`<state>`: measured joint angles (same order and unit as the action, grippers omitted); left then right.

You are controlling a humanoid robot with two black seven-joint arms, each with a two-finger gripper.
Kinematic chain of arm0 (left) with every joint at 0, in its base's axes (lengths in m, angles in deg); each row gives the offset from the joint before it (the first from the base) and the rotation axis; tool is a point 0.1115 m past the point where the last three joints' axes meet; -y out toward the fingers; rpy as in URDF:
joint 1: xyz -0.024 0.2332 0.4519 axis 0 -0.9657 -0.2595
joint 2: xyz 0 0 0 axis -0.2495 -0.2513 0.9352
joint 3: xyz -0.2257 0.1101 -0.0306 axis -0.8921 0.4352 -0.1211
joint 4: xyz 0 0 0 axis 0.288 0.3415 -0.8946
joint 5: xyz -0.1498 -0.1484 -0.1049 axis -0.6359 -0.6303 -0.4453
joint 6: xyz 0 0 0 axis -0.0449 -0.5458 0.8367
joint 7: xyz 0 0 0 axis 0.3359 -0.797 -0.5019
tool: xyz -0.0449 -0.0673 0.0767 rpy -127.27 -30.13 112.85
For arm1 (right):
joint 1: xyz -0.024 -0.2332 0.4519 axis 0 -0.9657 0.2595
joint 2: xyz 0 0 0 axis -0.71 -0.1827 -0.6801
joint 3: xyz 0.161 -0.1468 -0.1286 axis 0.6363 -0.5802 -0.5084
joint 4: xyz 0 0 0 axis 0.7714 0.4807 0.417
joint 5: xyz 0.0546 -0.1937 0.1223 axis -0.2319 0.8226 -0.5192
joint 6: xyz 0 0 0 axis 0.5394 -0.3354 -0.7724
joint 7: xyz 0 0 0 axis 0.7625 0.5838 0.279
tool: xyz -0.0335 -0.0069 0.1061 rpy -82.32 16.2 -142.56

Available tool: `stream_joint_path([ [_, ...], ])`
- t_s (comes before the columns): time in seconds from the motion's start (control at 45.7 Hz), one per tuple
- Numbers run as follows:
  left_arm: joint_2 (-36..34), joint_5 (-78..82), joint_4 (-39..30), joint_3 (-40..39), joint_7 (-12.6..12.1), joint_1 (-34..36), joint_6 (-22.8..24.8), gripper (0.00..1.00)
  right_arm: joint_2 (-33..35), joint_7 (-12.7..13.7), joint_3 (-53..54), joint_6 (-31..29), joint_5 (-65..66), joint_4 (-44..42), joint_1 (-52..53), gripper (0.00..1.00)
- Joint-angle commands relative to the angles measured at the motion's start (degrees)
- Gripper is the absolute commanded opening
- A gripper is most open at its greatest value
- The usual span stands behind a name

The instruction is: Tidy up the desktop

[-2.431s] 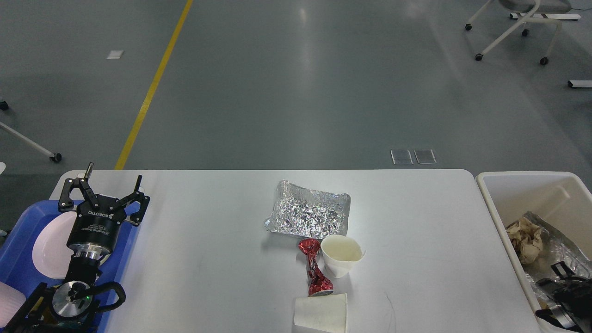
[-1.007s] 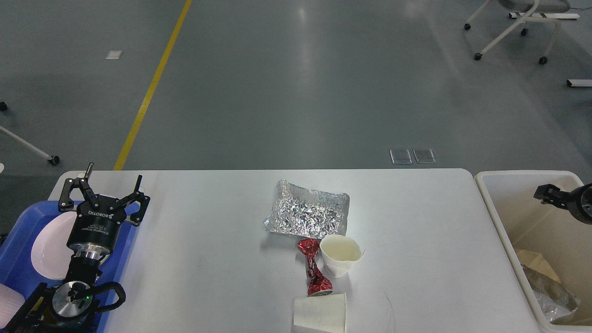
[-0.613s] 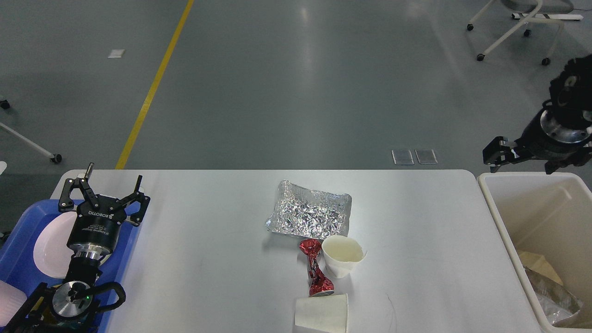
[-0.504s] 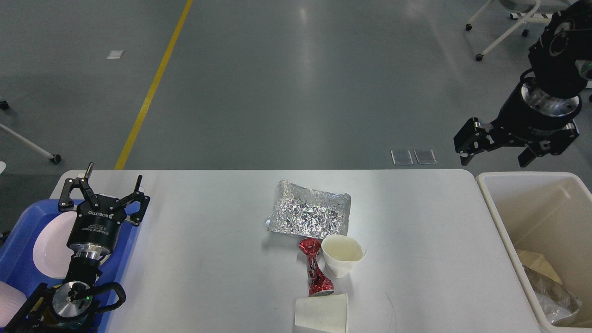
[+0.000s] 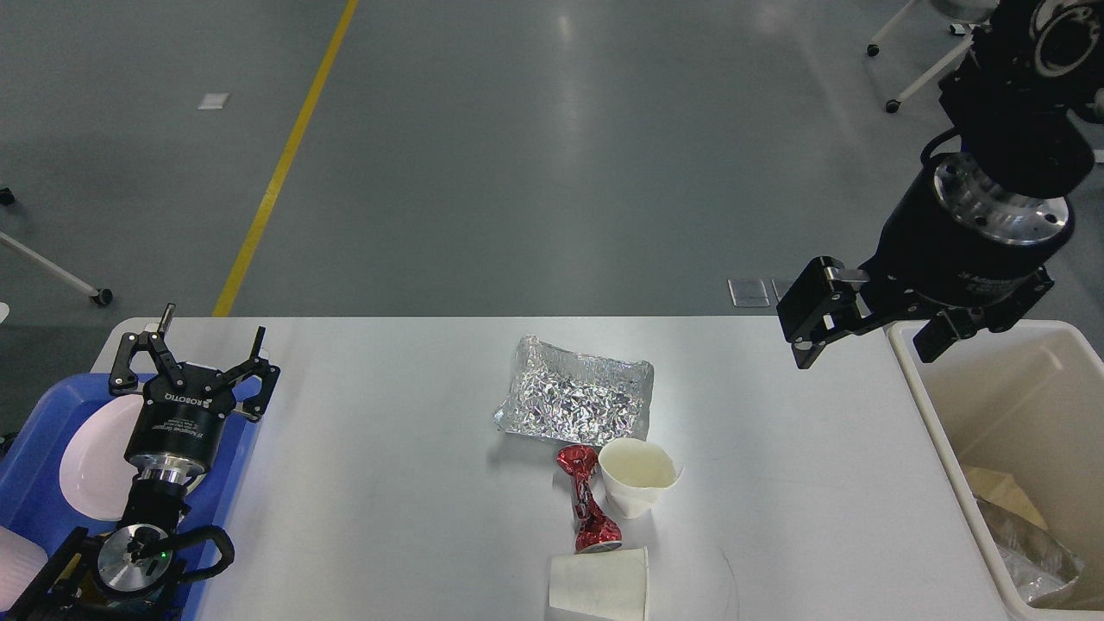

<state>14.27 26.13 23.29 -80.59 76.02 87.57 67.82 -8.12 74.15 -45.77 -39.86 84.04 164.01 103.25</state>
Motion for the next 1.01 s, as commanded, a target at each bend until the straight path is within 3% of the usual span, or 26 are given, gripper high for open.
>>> stream_joint_path([
  [0.0, 0.0, 0.0, 0.0, -0.1, -0.1, 0.0, 0.0, 0.96, -0.5, 0.0, 0.1, 0.5, -0.4, -0.1, -0.4, 1.00],
  [0.197, 0.0, 0.0, 0.0, 0.0, -0.1, 0.0, 0.0, 0.96, -0.6, -0.1, 0.7, 3.6, -0.3, -1.6, -1.7, 1.00],
  [0.394, 0.0, 0.0, 0.0, 0.0, -0.1, 0.0, 0.0, 0.96, -1.7, -0.1, 7.7, 17.3, -0.2, -5.9, -10.3, 1.00],
  [0.591, 0.0, 0.0, 0.0, 0.0, -0.1, 0.0, 0.0, 0.96, -9.1, -0.2, 15.2, 28.1, -0.2, -15.9, -26.0, 1.00],
  [0.832, 0.0, 0.0, 0.0, 0.0, -0.1, 0.0, 0.0, 0.96, -15.5, -1.0, 20.4, 29.2, 4.9, -23.9, -33.5, 1.00],
  [0.986, 0.0, 0.0, 0.0, -0.1, -0.1, 0.0, 0.0, 0.96, -19.4, -2.6, 30.3, 29.2, 26.1, -27.0, -43.7, 0.97],
])
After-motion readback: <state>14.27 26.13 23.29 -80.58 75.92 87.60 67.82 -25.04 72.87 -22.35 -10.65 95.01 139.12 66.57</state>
